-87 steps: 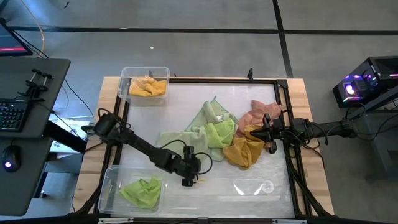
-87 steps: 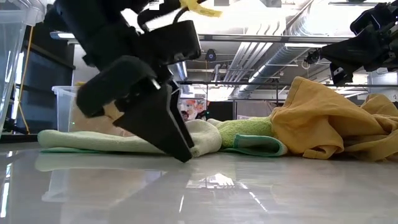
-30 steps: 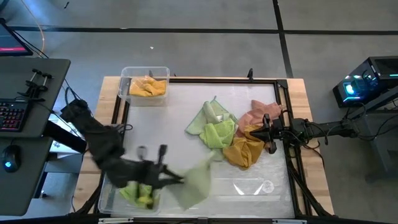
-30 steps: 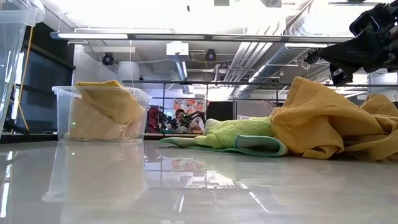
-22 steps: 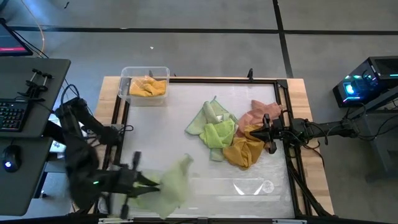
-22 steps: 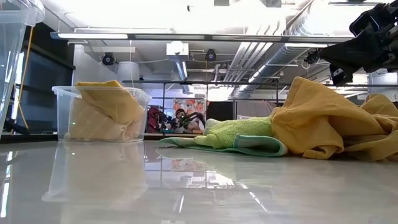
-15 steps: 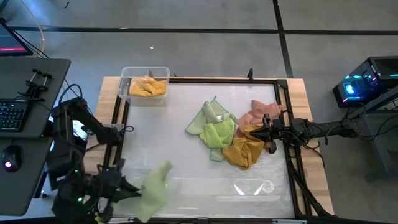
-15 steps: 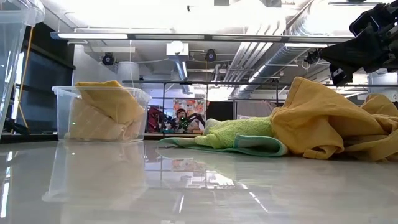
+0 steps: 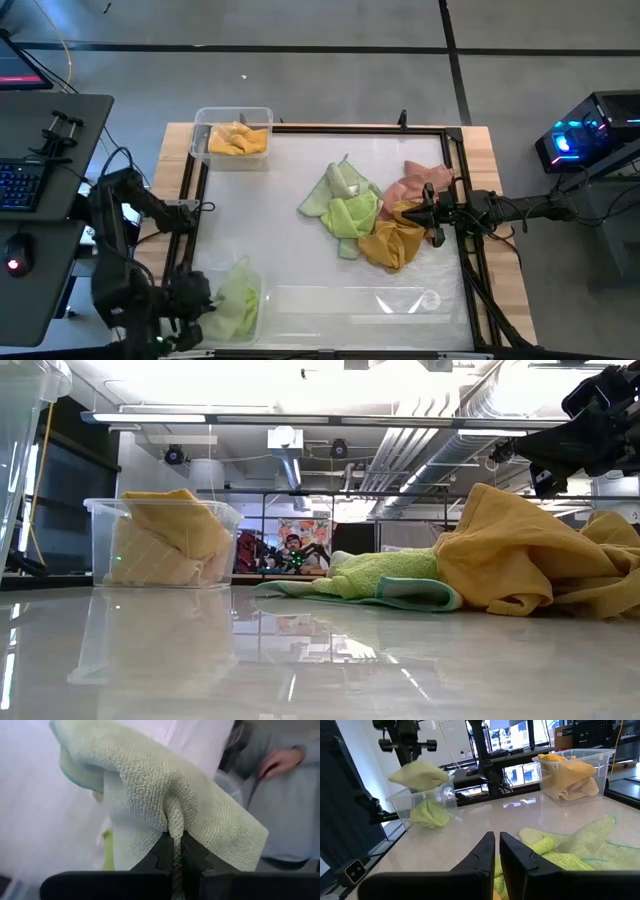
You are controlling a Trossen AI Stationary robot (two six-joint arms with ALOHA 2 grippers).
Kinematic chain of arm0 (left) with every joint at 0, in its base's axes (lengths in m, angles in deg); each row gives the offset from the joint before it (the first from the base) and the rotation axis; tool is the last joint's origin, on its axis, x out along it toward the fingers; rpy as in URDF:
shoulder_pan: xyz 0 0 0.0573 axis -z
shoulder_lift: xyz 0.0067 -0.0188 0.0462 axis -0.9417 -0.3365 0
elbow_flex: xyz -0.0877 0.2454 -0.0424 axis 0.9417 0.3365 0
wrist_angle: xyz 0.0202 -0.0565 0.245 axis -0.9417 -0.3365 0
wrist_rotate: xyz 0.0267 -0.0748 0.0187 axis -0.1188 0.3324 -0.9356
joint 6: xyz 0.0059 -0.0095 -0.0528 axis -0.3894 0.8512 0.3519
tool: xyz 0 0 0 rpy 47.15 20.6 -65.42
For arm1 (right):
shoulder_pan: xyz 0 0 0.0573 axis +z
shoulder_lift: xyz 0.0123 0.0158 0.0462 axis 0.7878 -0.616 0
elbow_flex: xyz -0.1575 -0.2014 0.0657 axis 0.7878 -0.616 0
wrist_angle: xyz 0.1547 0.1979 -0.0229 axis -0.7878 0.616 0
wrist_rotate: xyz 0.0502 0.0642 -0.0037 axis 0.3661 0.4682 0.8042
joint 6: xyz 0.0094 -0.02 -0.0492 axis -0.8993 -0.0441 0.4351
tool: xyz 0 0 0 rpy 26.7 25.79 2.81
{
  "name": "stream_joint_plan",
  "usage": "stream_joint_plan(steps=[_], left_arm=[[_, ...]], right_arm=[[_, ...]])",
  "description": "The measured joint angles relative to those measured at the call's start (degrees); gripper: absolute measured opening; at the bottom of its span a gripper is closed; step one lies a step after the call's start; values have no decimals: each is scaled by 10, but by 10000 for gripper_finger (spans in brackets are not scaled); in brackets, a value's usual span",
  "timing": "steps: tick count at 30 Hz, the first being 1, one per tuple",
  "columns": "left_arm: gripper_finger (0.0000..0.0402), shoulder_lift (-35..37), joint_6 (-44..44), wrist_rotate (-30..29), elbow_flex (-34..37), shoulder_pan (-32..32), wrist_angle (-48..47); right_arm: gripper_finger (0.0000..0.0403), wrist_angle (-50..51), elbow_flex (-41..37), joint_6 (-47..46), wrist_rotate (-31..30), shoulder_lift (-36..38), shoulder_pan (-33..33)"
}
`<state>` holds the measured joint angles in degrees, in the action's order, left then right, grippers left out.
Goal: Sort towels by color in basket
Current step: Put the bottom green towel into the bottom transparent bin
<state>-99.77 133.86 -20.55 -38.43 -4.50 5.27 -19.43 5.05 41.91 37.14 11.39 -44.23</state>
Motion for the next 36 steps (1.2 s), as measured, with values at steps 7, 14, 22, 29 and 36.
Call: stream_joint_plan(steps=[7, 14, 22, 29, 36], left_arm=[[22, -61, 13, 34, 0, -37, 25], [104, -78, 73, 159, 0, -75, 29], [143, -26, 54, 227, 0, -112, 5], [123, -16, -91, 61, -1, -135, -20], [90, -51, -146, 10, -1, -146, -39]], right_arm=[[22, 0, 0, 0, 0, 0, 0], [22, 0, 0, 0, 0, 0, 0], [22, 0, 0, 0, 0, 0, 0], [22, 0, 0, 0, 0, 0, 0], [22, 0, 0, 0, 0, 0, 0]])
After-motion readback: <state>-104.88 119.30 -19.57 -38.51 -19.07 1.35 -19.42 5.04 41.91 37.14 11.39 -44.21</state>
